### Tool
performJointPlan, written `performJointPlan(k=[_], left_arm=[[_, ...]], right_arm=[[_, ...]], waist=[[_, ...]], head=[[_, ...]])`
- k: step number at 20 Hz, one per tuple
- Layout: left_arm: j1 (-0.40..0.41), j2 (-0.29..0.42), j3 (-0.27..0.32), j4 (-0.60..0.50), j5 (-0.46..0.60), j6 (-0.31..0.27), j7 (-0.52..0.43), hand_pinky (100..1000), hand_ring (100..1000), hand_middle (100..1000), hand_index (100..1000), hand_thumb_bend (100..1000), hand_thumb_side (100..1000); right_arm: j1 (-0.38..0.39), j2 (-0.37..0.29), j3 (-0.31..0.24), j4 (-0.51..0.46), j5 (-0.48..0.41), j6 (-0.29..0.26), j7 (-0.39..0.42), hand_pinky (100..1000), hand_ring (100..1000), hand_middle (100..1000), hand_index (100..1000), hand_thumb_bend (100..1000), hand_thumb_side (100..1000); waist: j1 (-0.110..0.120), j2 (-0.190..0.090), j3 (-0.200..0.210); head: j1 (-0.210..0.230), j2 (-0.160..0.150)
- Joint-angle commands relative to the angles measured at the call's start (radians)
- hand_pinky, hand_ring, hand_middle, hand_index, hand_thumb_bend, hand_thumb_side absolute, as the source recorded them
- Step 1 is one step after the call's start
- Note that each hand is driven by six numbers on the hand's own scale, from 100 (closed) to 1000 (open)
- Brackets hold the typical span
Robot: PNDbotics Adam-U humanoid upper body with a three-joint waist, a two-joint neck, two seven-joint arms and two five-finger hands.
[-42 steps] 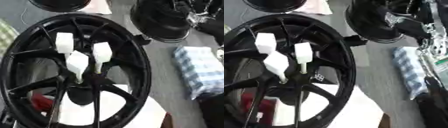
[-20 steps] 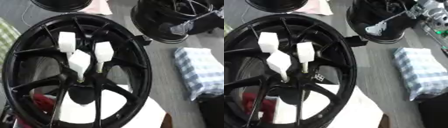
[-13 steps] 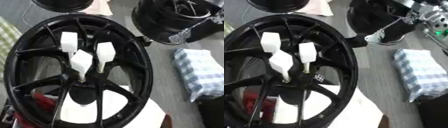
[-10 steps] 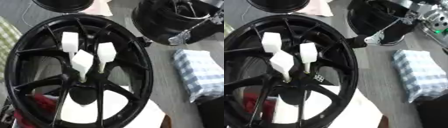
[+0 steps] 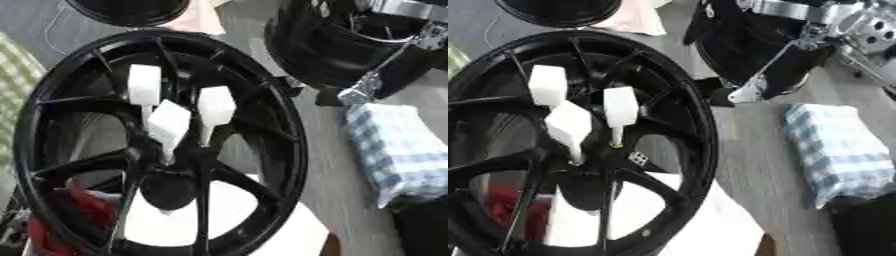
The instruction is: Pull the pin out of the wheel hub.
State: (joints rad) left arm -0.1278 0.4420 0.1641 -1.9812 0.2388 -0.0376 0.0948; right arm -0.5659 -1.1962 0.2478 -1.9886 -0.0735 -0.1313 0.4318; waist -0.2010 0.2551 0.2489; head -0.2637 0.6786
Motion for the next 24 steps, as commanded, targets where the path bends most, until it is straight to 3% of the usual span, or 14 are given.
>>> performJointPlan(k=[1,12,17,24], left_arm=[[-0.009,0.030,0.001,-0.019,0.003,0.003,-0.004,885,583,511,720,100,759],[-0.006,0.033,-0.003,-0.019,0.008,0.011,-0.009,886,585,512,720,100,759],[0.003,0.034,-0.002,-0.019,0.009,0.013,-0.009,886,585,513,720,100,760],[0.009,0.032,-0.003,-0.019,0.004,0.017,-0.009,887,585,513,720,100,762]], right_arm=[[-0.031,-0.040,0.026,-0.011,-0.034,0.020,0.004,763,744,666,747,532,201],[-0.165,0.001,0.168,-0.011,-0.095,0.139,-0.104,745,738,653,744,529,190],[-0.234,0.036,0.238,-0.011,-0.119,0.217,-0.096,738,737,649,742,503,169],[-0.282,0.067,0.292,-0.011,-0.186,0.325,-0.077,733,741,650,745,474,139]], waist=[[0.009,-0.025,0.003],[0.006,-0.040,0.008],[0.008,-0.048,0.002],[0.006,-0.049,-0.006]], head=[[-0.005,-0.017],[-0.020,-0.014],[-0.019,0.006],[-0.027,0.028]])
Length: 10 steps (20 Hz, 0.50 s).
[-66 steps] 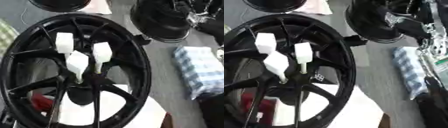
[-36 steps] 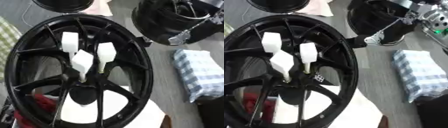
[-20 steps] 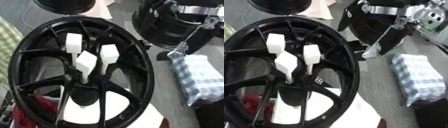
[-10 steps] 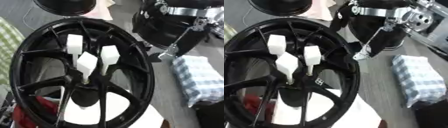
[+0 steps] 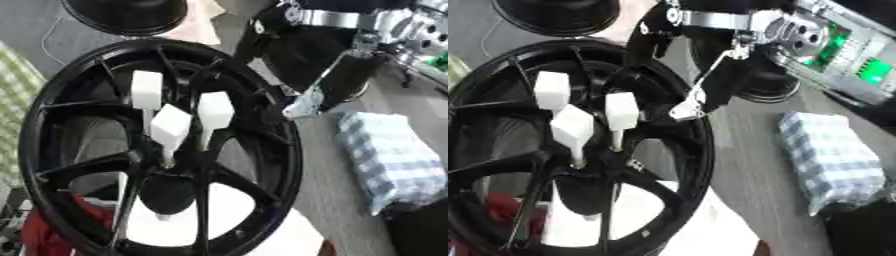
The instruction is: Pull the pin out of the wheel hub.
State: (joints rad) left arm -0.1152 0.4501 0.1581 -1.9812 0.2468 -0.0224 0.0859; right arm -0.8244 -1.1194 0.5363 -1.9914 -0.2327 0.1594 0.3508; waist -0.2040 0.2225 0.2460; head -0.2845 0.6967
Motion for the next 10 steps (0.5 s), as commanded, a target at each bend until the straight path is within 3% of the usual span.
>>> performJointPlan(k=[1,10], left_arm=[[-0.002,0.023,0.004,-0.019,-0.005,0.002,0.000,887,585,513,720,100,763],[0.000,0.016,0.004,-0.019,-0.022,0.004,-0.001,889,584,512,720,100,767]], right_arm=[[-0.033,-0.003,0.009,-0.009,-0.035,0.051,0.006,733,743,651,746,472,138],[-0.118,0.059,0.035,-0.009,-0.055,0.195,0.009,741,773,697,757,468,128]], waist=[[0.009,-0.015,-0.004],[0.002,0.003,-0.005]], head=[[-0.009,0.015],[-0.023,0.044]])
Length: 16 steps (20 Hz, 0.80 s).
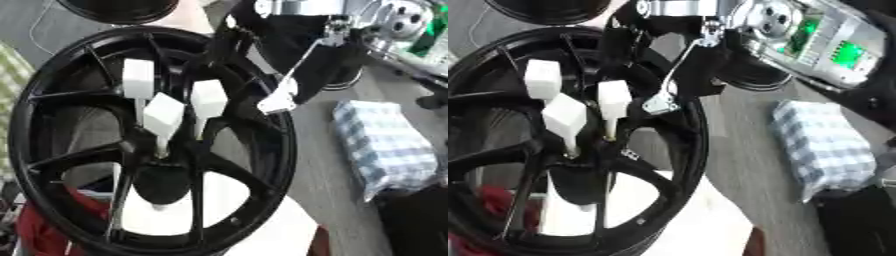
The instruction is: Pull the pin out of the wheel hub.
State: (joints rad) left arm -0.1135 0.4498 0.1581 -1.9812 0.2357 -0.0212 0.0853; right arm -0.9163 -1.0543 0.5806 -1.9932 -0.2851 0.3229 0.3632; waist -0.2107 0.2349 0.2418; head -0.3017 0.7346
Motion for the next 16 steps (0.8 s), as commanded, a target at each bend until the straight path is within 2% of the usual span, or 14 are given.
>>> performJointPlan(k=[1,8,16], left_arm=[[-0.002,0.016,0.004,-0.019,-0.013,0.003,0.000,889,584,512,720,100,767],[-0.003,0.009,0.002,-0.019,-0.029,0.005,-0.002,891,584,512,720,100,773],[-0.008,0.004,0.001,-0.019,-0.041,0.012,-0.002,892,584,512,720,100,777]], right_arm=[[-0.033,0.000,-0.009,-0.007,0.000,0.039,-0.007,741,773,699,757,468,127],[-0.063,0.027,-0.001,-0.007,0.023,0.073,-0.028,743,783,714,761,466,125],[-0.071,0.039,0.007,-0.007,0.018,0.094,-0.012,743,785,718,762,456,122]], waist=[[0.008,-0.008,-0.001],[-0.002,0.010,0.005],[-0.014,0.023,0.010]], head=[[-0.007,0.008],[-0.012,0.015],[-0.008,0.016]])
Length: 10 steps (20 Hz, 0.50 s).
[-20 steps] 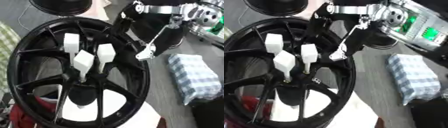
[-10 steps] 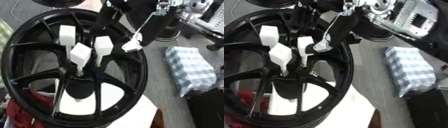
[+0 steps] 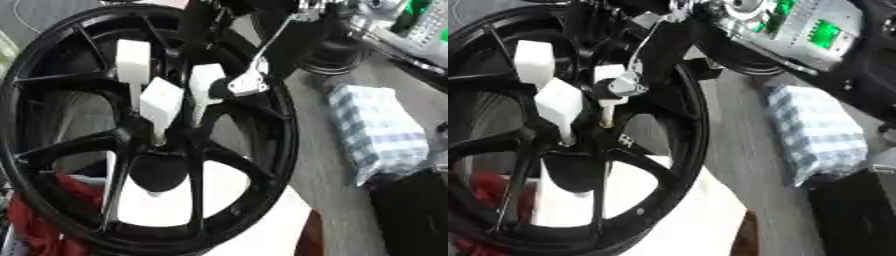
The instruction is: Pull the pin out of the wheel hub.
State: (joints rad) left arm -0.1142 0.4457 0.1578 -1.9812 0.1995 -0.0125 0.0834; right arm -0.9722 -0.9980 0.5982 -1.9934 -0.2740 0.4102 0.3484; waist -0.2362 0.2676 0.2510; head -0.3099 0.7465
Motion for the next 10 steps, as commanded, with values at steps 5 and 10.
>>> performJointPlan(k=[5,10], left_arm=[[-0.010,0.001,0.001,-0.019,-0.007,0.006,-0.002,893,584,512,720,100,780],[-0.012,-0.008,0.003,-0.019,-0.011,0.008,-0.002,894,584,513,720,100,782]], right_arm=[[-0.008,-0.016,-0.006,-0.007,0.016,0.026,0.003,746,791,726,765,451,109],[0.015,-0.024,-0.005,-0.007,0.046,0.049,0.016,758,804,742,771,444,100]], waist=[[0.010,-0.005,0.004],[0.010,0.003,0.008]], head=[[-0.004,-0.001],[-0.008,-0.006]])
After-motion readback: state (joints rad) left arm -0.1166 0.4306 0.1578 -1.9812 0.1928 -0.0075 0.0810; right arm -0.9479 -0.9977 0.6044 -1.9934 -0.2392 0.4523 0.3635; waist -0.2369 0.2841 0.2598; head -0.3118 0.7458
